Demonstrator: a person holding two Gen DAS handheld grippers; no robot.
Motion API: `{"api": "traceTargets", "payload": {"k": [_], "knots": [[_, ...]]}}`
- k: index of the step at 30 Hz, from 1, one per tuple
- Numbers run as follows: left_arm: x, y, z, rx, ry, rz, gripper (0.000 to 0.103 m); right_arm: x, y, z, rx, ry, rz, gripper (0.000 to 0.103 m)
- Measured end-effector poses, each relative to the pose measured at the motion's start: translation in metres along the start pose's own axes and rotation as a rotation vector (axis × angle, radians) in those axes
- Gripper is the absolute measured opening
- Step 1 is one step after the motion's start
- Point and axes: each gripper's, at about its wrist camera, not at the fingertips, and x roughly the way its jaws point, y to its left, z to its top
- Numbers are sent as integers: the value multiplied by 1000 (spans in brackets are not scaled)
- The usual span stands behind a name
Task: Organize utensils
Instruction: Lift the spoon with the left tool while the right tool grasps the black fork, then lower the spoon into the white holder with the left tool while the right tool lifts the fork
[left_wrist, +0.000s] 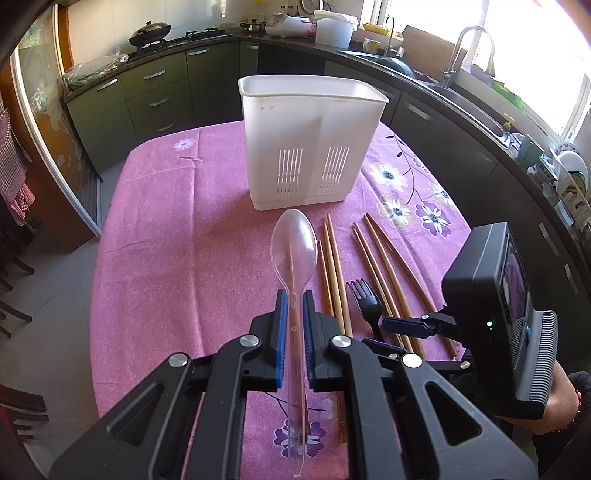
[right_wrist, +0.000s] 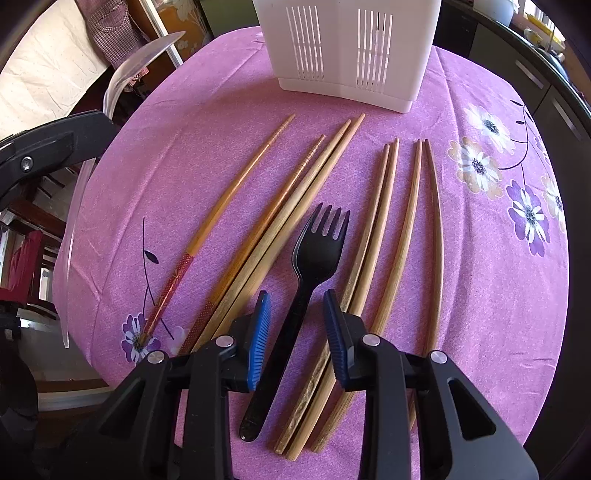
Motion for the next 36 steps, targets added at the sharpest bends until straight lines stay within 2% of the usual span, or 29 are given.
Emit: {"api": "traceTargets", "payload": {"k": [2, 5, 10, 13, 17, 21, 24, 28, 36], "knots": [[0, 0, 1, 0, -2, -2, 8, 0, 2, -2, 0, -5, -11, 30], [-1, -1, 2, 2, -6, -3, 8, 1, 4, -1, -2, -28, -60, 13], [-3, 0, 3, -3, -11, -5, 8, 2, 9, -3, 7, -51, -20, 10], [-6, 3, 5, -10, -17, -6, 8, -12, 5, -4, 15, -90, 20, 9], [-19, 5, 15, -19, -52, -10, 8, -45, 1, -3, 22, -187, 68, 9], [-36, 5, 40, -20, -104, -24, 8, -76, -8, -7, 41, -293, 108, 9], [-52, 4, 71, -26, -174, -37, 8, -96, -17, -11, 54, -361, 135, 9], [-68, 2, 118, -43, -309, -50, 8, -111, -32, -16, 84, -423, 187, 9], [-60, -5, 191, -69, -552, -34, 8, -119, -50, -28, 113, -460, 247, 9]]}}
